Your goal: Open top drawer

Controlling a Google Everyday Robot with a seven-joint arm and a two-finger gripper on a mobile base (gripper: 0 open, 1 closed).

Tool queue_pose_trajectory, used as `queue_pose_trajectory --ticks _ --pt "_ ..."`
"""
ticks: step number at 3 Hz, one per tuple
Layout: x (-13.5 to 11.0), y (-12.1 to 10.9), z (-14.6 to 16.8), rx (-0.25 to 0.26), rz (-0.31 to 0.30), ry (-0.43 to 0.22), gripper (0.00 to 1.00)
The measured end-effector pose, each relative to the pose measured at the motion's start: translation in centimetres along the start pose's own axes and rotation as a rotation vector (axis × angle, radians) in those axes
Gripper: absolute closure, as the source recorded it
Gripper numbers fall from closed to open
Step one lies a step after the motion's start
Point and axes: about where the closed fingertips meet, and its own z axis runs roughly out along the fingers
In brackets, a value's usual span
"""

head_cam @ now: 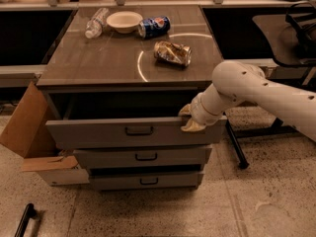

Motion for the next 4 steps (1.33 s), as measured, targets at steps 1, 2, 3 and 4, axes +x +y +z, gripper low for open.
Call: queue_pose_trajectory --ticks 1,2,3,4 --pt "-0.04 0.07 0.16 -0.003 -0.001 -0.001 0.36" --pt "-0.15 0.00 -0.10 -0.003 -0.001 -0.001 0.12" --pt "-0.17 -0.01 -0.13 -0.003 -0.001 -0.001 0.00" --pt "-0.31 0.26 0.09 -0.013 -0.004 -0.005 0.00"
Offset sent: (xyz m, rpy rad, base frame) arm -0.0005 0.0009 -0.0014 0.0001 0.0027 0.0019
